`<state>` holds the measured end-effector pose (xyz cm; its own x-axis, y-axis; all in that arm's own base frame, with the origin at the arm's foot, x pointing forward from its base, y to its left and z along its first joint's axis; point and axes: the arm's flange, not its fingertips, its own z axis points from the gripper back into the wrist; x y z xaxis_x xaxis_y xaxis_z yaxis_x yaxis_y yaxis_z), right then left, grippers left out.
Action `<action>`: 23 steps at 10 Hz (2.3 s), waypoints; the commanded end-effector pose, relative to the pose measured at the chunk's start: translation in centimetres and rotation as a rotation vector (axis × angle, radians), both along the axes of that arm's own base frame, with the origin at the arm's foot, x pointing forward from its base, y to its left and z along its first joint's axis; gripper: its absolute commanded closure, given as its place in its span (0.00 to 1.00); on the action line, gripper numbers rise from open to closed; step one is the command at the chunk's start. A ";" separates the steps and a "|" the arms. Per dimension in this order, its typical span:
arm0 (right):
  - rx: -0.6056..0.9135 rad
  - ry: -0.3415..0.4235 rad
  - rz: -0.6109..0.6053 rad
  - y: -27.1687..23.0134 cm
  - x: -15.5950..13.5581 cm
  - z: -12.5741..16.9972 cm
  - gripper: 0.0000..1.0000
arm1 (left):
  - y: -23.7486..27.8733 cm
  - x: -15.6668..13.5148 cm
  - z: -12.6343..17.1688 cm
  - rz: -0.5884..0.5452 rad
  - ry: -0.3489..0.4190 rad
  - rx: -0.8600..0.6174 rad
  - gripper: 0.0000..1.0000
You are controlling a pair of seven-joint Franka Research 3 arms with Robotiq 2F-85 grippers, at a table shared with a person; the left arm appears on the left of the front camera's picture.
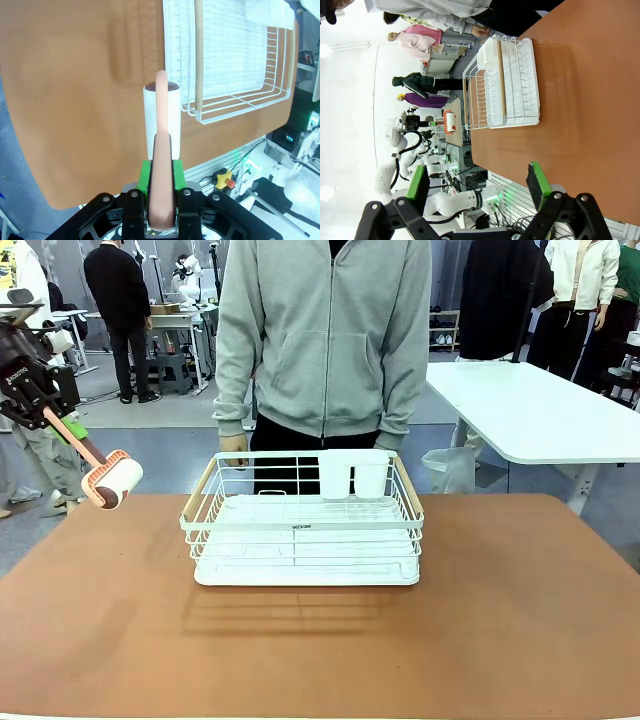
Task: Clean the table.
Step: Place the Lint Roller down when the Dish drying rack is positioned in the middle of the table.
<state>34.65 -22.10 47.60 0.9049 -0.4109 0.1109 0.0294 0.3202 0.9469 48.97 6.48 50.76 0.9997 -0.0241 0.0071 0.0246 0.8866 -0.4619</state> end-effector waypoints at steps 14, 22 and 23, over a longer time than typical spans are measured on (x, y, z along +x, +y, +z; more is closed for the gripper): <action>0.009 -0.019 0.002 0.0 0.0 0.4 0.00 | -7.6 -2.7 -7.1 1.288 0.002 -0.044 0.79; 0.009 -0.019 0.002 0.0 0.0 0.4 0.00 | -8.1 -2.8 -14.8 1.436 -0.067 -0.123 0.79; 0.009 -0.019 0.002 0.0 0.0 0.4 0.00 | -8.2 -3.0 -15.5 1.439 -0.059 -0.117 0.79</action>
<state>34.66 -22.09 47.60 0.9049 -0.4108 0.1109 0.0294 0.3202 0.9469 46.38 -1.42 36.01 0.1747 0.9844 -0.0198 -0.8343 0.1373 -0.5339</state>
